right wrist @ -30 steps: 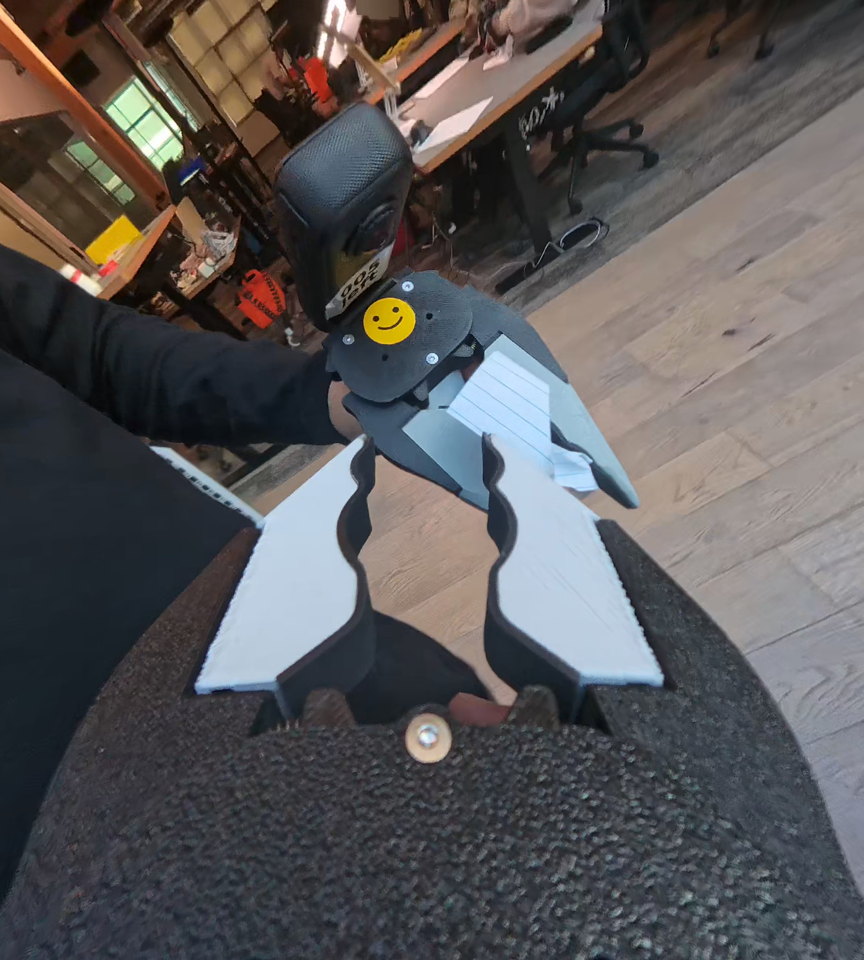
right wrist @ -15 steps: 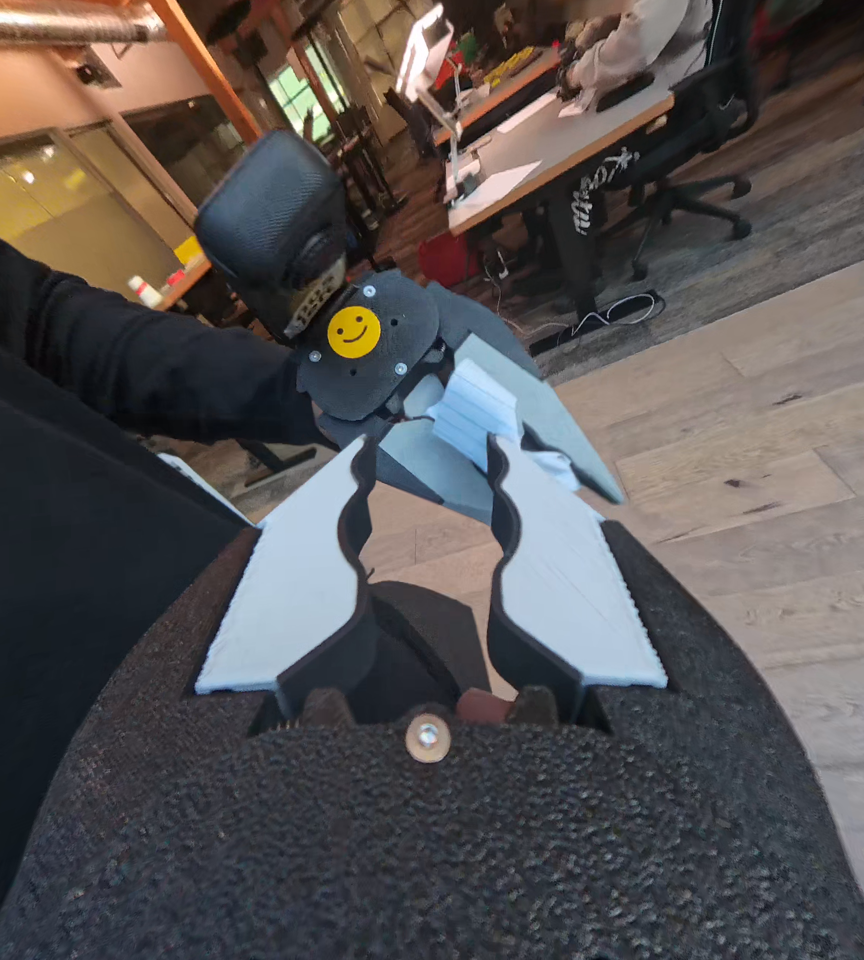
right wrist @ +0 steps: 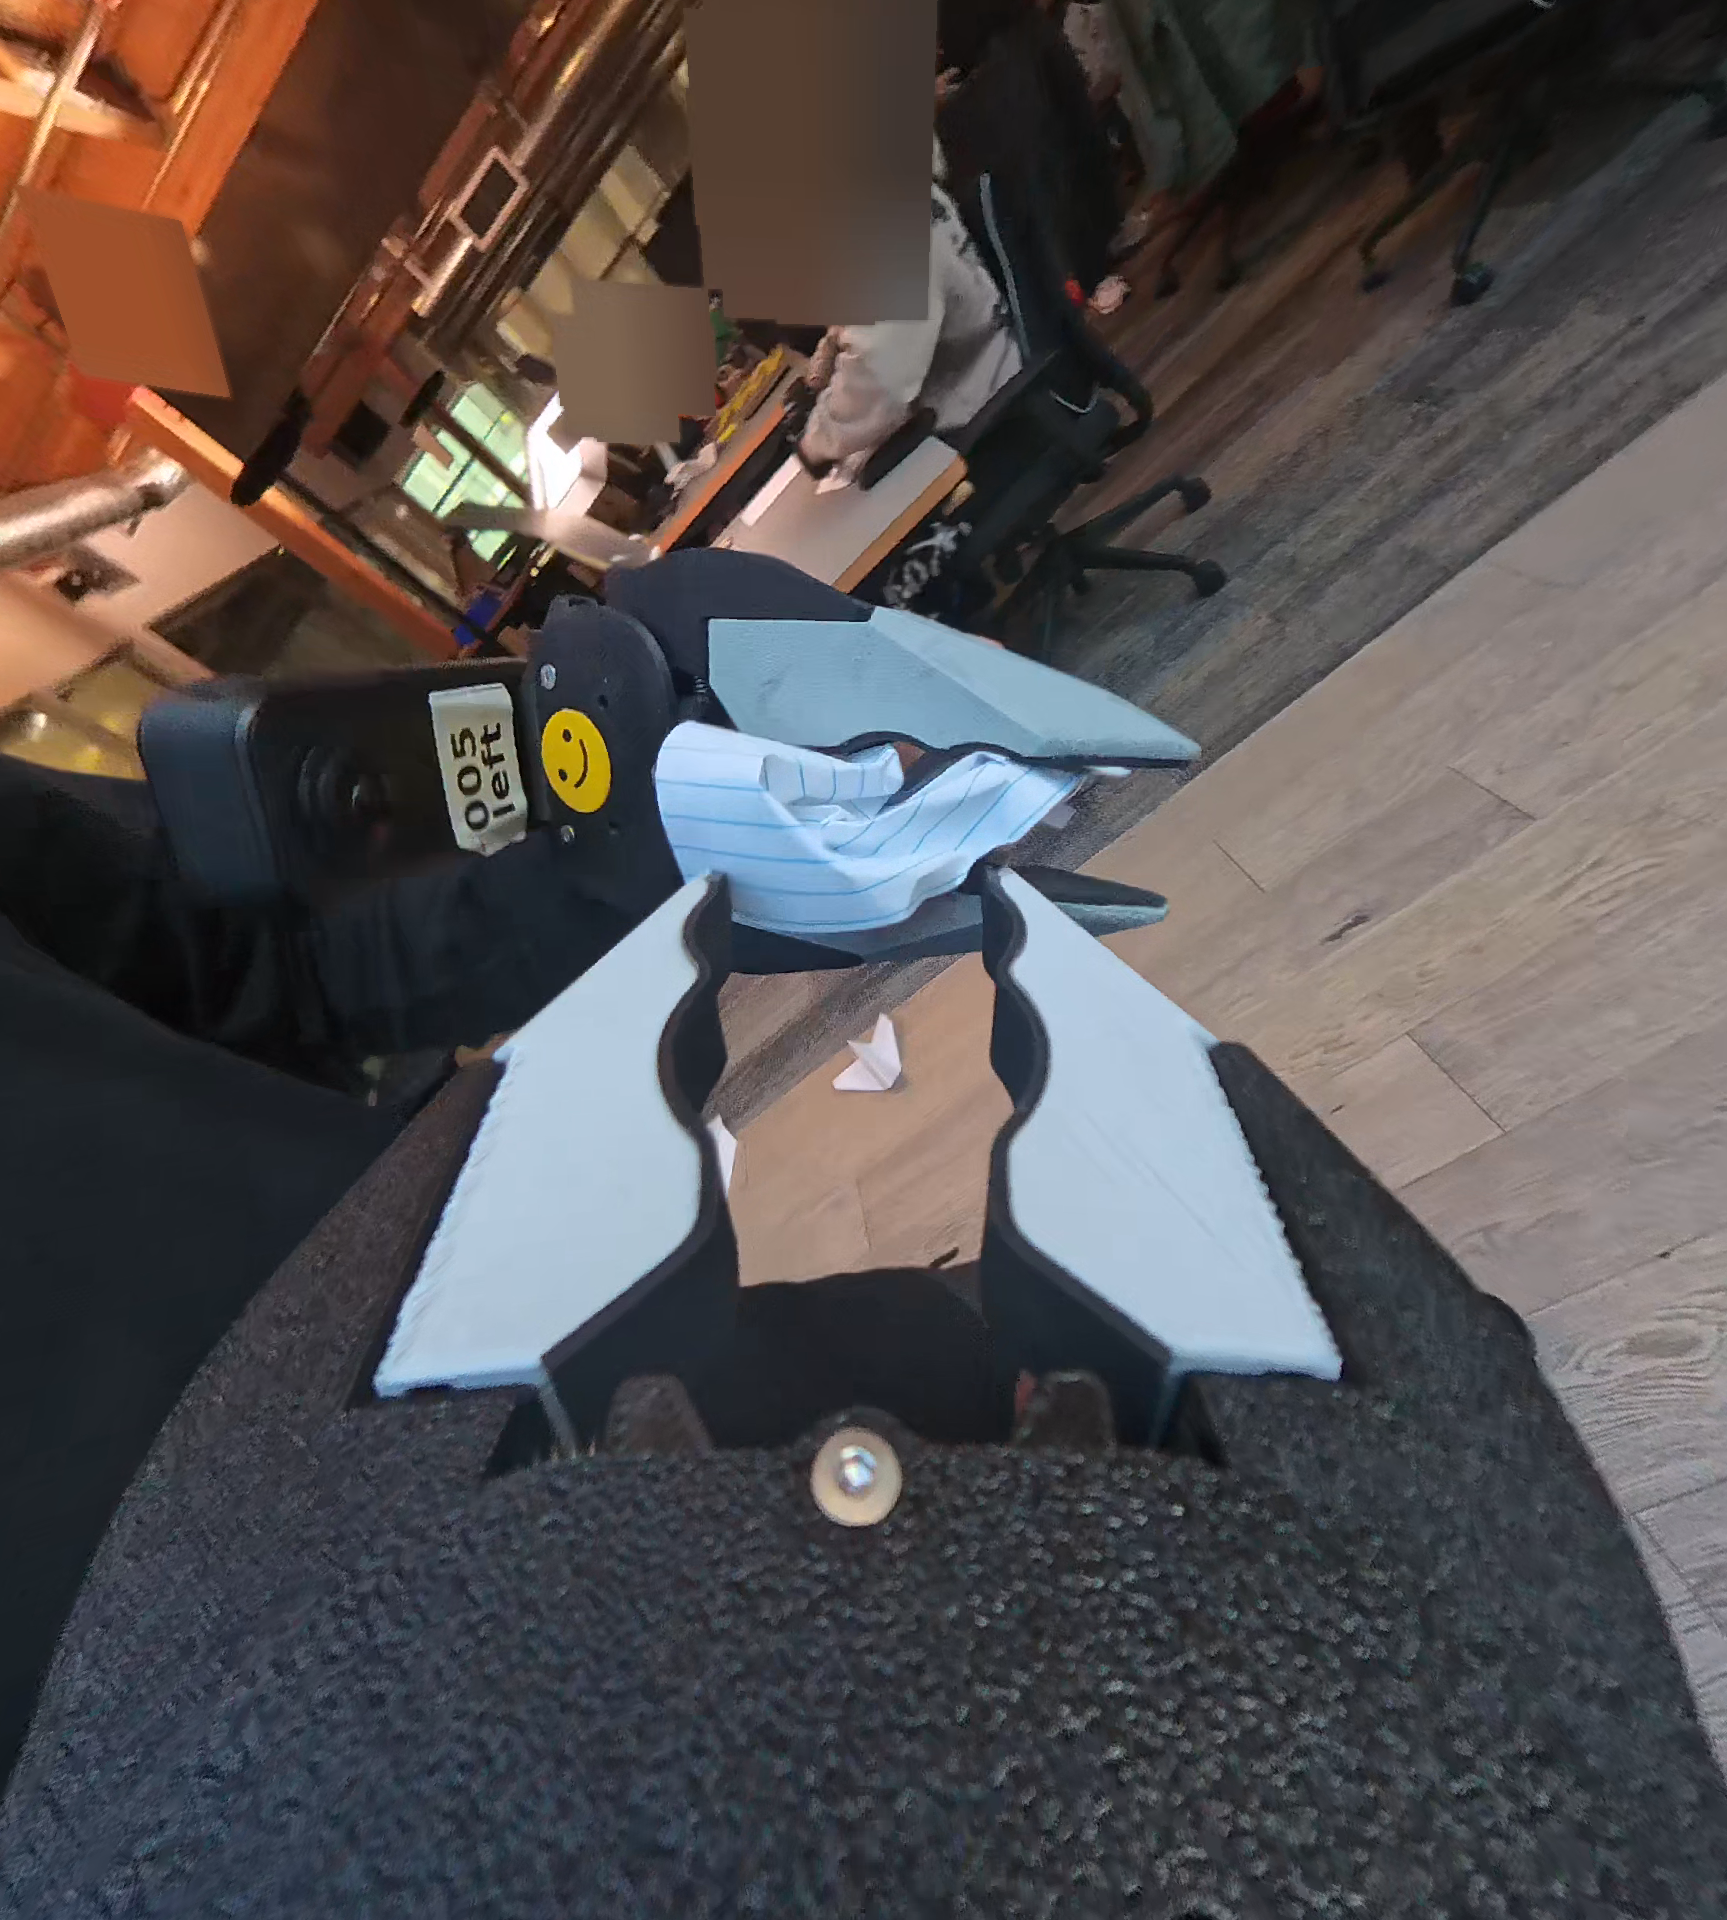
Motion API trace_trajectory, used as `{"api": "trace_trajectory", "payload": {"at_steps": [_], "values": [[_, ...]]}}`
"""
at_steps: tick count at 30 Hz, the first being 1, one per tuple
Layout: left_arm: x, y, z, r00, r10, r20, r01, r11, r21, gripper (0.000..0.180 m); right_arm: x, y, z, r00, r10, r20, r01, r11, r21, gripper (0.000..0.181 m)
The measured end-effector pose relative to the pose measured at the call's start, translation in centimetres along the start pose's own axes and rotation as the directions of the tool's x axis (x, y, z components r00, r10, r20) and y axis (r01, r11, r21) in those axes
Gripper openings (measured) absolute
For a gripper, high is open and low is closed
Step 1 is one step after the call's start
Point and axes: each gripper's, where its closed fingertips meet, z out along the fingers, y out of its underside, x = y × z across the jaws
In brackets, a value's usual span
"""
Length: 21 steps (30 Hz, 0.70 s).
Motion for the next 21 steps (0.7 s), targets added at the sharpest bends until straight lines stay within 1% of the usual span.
{"api": "trace_trajectory", "payload": {"at_steps": [1, 3, 5, 6, 7, 8, 9, 10, 11, 13, 14, 15, 16, 17, 18, 19, 21], "values": [[-2.0, 1.8, 1.5, 1.0, 0.012, -0.012, -0.012, 1.0, -0.01, 0.021, 2.2, -1.9, 1.1, 0.999, 0.046, -0.027, -0.045, 0.999, 0.008, 0.052], [-6.1, 5.2, 4.9, 0.999, 0.046, -0.025, -0.048, 0.997, -0.068, 0.021, 6.3, -5.8, 2.6, 0.989, 0.069, -0.127, -0.064, 0.997, 0.042, 0.07], [-8.9, 8.0, 8.5, 0.988, 0.109, -0.108, -0.123, 0.984, -0.129, 0.022, 11.2, -9.2, 3.1, 0.956, 0.012, -0.293, 0.001, 0.999, 0.043, 0.066], [-10.0, 9.0, 10.3, 0.978, 0.138, -0.156, -0.159, 0.978, -0.135, 0.021, 13.9, -10.9, 2.8, 0.923, -0.012, -0.384, 0.03, 0.999, 0.04, 0.064], [-10.9, 9.8, 12.0, 0.964, 0.153, -0.215, -0.185, 0.973, -0.138, 0.021, 16.5, -12.9, 2.6, 0.893, -0.034, -0.449, 0.057, 0.998, 0.039, 0.066], [-11.8, 10.4, 13.8, 0.95, 0.174, -0.259, -0.211, 0.97, -0.124, 0.021, 18.8, -14.6, 2.6, 0.87, -0.051, -0.491, 0.077, 0.996, 0.033, 0.068], [-12.8, 10.6, 15.5, 0.934, 0.207, -0.291, -0.24, 0.967, -0.081, 0.021, 21.0, -16.1, 2.8, 0.858, -0.061, -0.51, 0.083, 0.996, 0.021, 0.067], [-13.7, 11.2, 17.2, 0.917, 0.232, -0.325, -0.26, 0.965, -0.045, 0.018, 22.7, -17.2, 3.5, 0.878, -0.063, -0.474, 0.076, 0.997, 0.008, 0.058], [-15.1, 12.2, 19.2, 0.911, 0.226, -0.346, -0.254, 0.967, -0.036, 0.022, 24.9, -18.5, 3.5, 0.881, -0.045, -0.471, 0.063, 0.998, 0.022, 0.057], [-17.6, 13.3, 22.7, 0.905, 0.175, -0.388, -0.184, 0.983, 0.016, 0.018, 29.2, -21.3, 2.9, 0.896, -0.004, -0.444, 0.041, 0.997, 0.073, 0.052], [-18.8, 13.8, 24.6, 0.9, 0.156, -0.408, -0.158, 0.987, 0.031, 0.018, 31.1, -23.0, 2.5, 0.908, 0.006, -0.418, 0.04, 0.994, 0.1, 0.046], [-20.0, 14.5, 26.8, 0.897, 0.138, -0.419, -0.139, 0.99, 0.027, 0.018, 33.3, -24.7, 2.1, 0.917, 0.005, -0.4, 0.049, 0.991, 0.124, 0.034], [-21.7, 15.8, 29.6, 0.907, 0.112, -0.406, -0.132, 0.991, -0.021, 0.018, 36.0, -26.4, 2.0, 0.917, 0.004, -0.399, 0.05, 0.991, 0.124, 0.031], [-23.5, 17.4, 32.4, 0.918, 0.09, -0.387, -0.134, 0.987, -0.09, 0.019, 38.8, -28.0, 1.7, 0.911, 0.004, -0.413, 0.05, 0.992, 0.119, 0.025], [-25.5, 18.9, 35.3, 0.925, 0.065, -0.374, -0.131, 0.979, -0.154, 0.018, 41.4, -29.6, 1.7, 0.919, -0.003, -0.395, 0.048, 0.994, 0.103, 0.014], [-27.4, 20.2, 37.8, 0.927, 0.026, -0.373, -0.113, 0.971, -0.211, 0.018, 44.4, -31.4, 1.4, 0.919, 0.015, -0.394, 0.025, 0.995, 0.095, 0.014], [-31.6, 21.5, 42.6, 0.928, -0.068, -0.367, -0.041, 0.959, -0.281, 0.019, 49.6, -35.7, 0.4, 0.93, 0.08, -0.358, -0.05, 0.995, 0.091, 0.014]]}}
